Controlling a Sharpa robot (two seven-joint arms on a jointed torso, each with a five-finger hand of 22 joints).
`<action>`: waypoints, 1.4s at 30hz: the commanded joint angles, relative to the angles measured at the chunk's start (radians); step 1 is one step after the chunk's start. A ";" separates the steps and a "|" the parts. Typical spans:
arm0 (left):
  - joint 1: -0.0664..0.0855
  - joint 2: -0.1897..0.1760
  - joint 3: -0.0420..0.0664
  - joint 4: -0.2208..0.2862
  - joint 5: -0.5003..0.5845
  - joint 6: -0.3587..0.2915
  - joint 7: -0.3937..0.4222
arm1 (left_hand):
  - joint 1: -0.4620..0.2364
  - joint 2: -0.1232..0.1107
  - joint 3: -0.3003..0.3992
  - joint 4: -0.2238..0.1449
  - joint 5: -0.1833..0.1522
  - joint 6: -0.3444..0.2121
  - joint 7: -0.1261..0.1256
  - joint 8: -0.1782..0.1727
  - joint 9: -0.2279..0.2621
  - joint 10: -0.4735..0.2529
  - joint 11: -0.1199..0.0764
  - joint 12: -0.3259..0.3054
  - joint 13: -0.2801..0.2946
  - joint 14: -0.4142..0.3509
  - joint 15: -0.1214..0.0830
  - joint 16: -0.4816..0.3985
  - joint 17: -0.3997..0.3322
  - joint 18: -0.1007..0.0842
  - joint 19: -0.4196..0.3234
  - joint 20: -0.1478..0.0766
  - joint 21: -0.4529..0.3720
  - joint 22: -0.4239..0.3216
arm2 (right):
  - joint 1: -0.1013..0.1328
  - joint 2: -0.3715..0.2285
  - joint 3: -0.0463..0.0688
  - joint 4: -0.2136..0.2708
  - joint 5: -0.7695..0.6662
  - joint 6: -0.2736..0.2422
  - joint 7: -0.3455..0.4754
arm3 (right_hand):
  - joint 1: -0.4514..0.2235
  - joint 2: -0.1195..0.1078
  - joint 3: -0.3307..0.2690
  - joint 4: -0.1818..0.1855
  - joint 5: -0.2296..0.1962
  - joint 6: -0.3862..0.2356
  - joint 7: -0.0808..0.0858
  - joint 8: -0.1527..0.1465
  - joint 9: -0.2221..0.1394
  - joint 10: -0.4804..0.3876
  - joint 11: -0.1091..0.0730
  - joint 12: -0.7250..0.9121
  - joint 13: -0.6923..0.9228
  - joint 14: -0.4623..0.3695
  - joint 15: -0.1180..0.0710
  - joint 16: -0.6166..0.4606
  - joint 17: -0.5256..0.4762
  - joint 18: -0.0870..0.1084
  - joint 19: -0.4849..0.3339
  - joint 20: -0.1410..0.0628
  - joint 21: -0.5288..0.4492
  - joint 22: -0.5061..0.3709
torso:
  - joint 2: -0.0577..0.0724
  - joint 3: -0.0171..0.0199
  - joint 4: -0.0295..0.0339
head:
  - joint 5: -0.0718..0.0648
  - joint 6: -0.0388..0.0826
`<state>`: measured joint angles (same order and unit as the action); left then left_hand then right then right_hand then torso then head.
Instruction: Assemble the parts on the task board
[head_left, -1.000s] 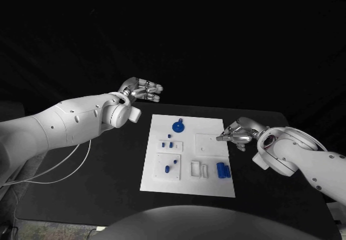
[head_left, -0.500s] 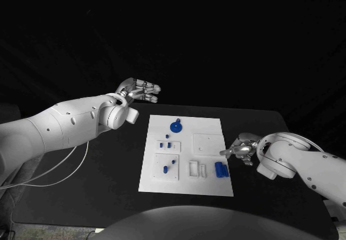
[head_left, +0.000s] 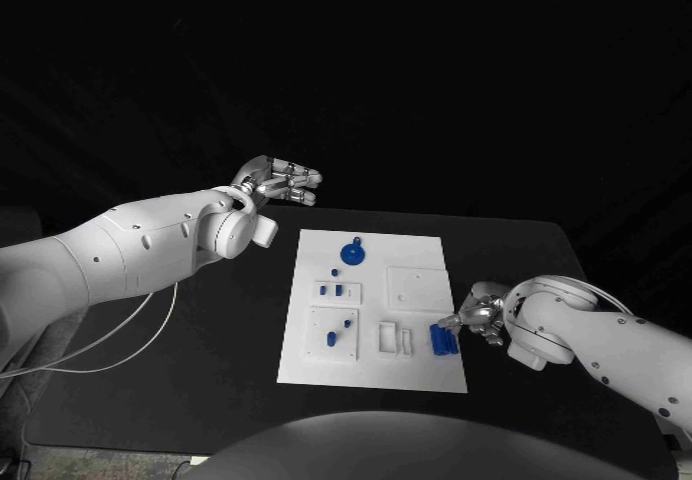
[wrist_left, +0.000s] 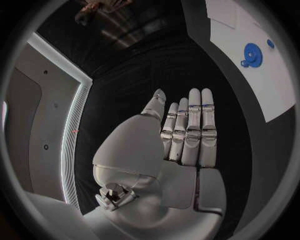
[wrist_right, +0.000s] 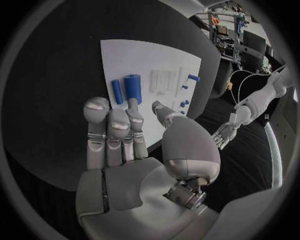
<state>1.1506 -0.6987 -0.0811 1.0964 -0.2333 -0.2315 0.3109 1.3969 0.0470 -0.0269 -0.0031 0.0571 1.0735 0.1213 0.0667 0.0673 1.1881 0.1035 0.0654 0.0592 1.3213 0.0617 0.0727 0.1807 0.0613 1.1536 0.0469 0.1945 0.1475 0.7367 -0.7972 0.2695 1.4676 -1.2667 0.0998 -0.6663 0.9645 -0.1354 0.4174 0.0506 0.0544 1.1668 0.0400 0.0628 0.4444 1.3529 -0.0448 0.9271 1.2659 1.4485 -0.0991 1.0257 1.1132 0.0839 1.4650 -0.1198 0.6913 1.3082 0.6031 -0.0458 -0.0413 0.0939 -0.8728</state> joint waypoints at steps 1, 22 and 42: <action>0.000 0.000 0.001 0.003 -0.002 0.013 0.015 | -0.009 -0.002 -0.007 0.001 -0.003 -0.004 0.004 -0.002 0.000 -0.004 -0.004 -0.006 -0.001 -0.007 0.001 0.000 -0.001 -0.002 -0.009 -0.001 -0.001 0.000 | -0.003 0.010 -0.005 -0.015 -0.021 0.040 -0.019 | -0.003 -0.007 0.000 -0.006 -0.004 -0.008 0.000 0.001 0.001 0.007 0.003 -0.003 0.002 0.009 0.001 0.001 0.002 -0.021 0.051 -0.002 -0.002 0.014 | 0.000 0.0001 -0.0017 | 0.001 0.000; 0.000 0.002 0.001 0.003 -0.001 0.049 0.008 | -0.039 -0.016 -0.081 0.017 -0.010 -0.012 0.008 -0.002 -0.001 -0.011 0.001 -0.006 0.000 -0.004 0.004 -0.002 -0.040 -0.011 0.004 -0.001 -0.029 -0.017 | -0.011 0.093 -0.041 -0.080 -0.052 -0.004 -0.006 | 0.000 -0.031 -0.009 0.005 -0.006 -0.014 0.003 0.002 0.006 0.005 0.005 0.015 0.025 0.010 0.001 0.003 0.015 -0.022 0.052 -0.002 -0.005 0.028 | 0.000 -0.0002 0.0000 | 0.005 0.000; 0.000 0.005 0.001 0.001 -0.002 0.046 0.001 | -0.040 -0.016 -0.081 0.020 -0.010 -0.016 0.009 -0.002 0.000 -0.013 0.002 -0.006 0.000 -0.003 0.005 -0.002 -0.046 -0.010 0.010 -0.001 -0.037 -0.022 | -0.012 0.193 -0.100 -0.159 -0.097 -0.042 0.017 | 0.022 -0.035 -0.032 0.015 -0.006 -0.032 0.009 0.000 -0.006 0.003 0.008 0.016 0.037 0.011 0.003 -0.004 0.023 -0.022 0.053 -0.001 -0.013 0.038 | 0.001 -0.0001 -0.0008 | 0.017 0.000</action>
<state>1.1505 -0.6962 -0.0811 1.0954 -0.2335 -0.1935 0.3078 1.3655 0.0291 -0.1068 0.0161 0.0495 1.0627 0.1322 0.0667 0.0673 1.1808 0.1037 0.0654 0.0592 1.3167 0.0663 0.0727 0.1358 0.0614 1.1563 0.0444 0.1611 0.1271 0.7322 -0.6102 0.1753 1.3152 -1.3431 0.0662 -0.6649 0.9807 -0.1701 0.3880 0.0663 0.0544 1.1485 0.0481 0.0732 0.5135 1.3568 -0.0408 0.9402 1.3025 1.4518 -0.0957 1.0254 1.1352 0.0687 1.4649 -0.1196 0.6813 1.3078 0.6033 -0.0468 -0.0417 0.1085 -0.8728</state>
